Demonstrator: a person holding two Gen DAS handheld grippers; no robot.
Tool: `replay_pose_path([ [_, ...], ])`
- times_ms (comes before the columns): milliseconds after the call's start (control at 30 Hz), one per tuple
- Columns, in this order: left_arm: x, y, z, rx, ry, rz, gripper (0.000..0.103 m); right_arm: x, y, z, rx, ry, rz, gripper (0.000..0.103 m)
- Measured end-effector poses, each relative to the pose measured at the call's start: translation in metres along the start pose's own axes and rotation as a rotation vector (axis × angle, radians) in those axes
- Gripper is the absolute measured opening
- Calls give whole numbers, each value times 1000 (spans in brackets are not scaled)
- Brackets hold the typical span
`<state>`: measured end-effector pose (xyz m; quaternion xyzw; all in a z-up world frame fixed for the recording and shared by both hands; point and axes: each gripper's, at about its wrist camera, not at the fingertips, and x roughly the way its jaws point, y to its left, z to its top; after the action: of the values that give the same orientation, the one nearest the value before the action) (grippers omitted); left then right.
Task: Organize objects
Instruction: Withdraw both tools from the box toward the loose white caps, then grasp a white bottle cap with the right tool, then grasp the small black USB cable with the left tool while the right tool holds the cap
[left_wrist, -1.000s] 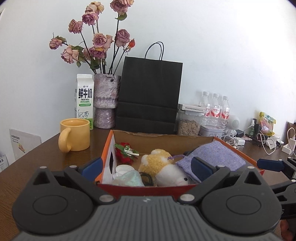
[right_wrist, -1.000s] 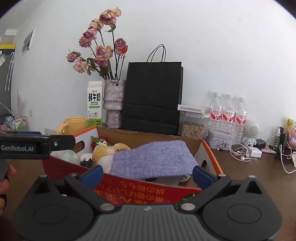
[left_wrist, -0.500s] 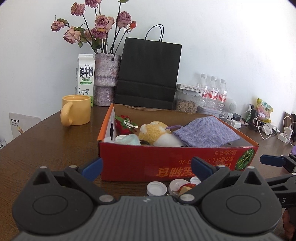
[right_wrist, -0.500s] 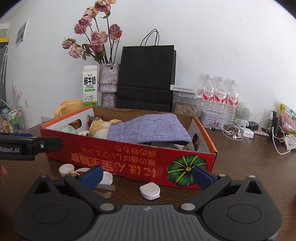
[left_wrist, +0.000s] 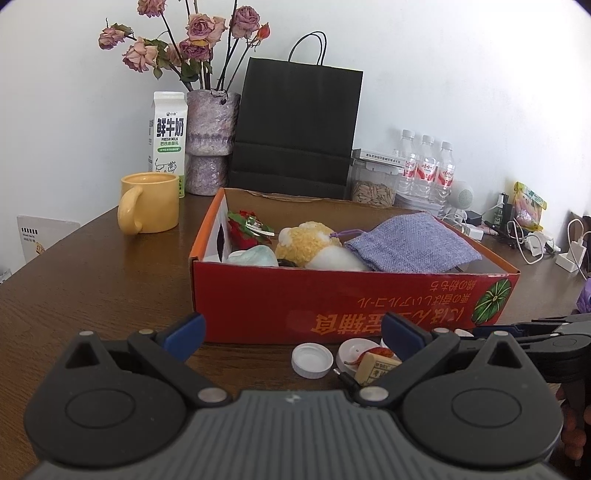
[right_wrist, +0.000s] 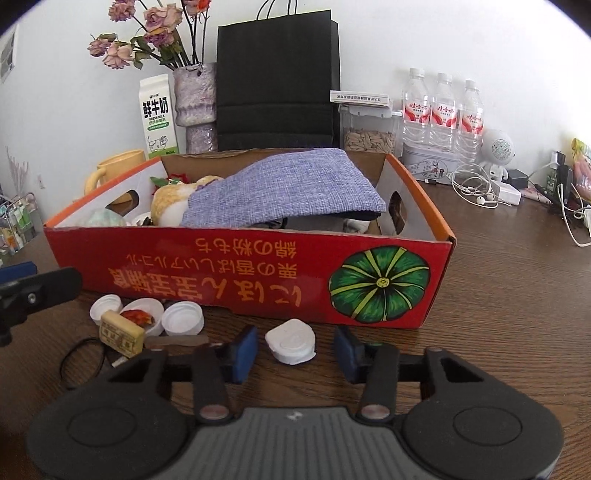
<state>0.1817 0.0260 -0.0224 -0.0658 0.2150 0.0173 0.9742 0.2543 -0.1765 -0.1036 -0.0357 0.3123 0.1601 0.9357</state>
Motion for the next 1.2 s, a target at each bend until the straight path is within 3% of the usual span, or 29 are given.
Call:
replay_pose_path([
  [467, -1, 3, 0, -16, 41, 1, 103, -44, 2, -7, -5, -239, -7, 27],
  [833, -15, -19, -12, 98, 112, -20, 103, -54, 2, -11, -7, -275, 12, 27],
  [1200, 11, -47, -16, 211, 194, -5, 103, -60, 0, -16, 1, -291, 32, 27],
])
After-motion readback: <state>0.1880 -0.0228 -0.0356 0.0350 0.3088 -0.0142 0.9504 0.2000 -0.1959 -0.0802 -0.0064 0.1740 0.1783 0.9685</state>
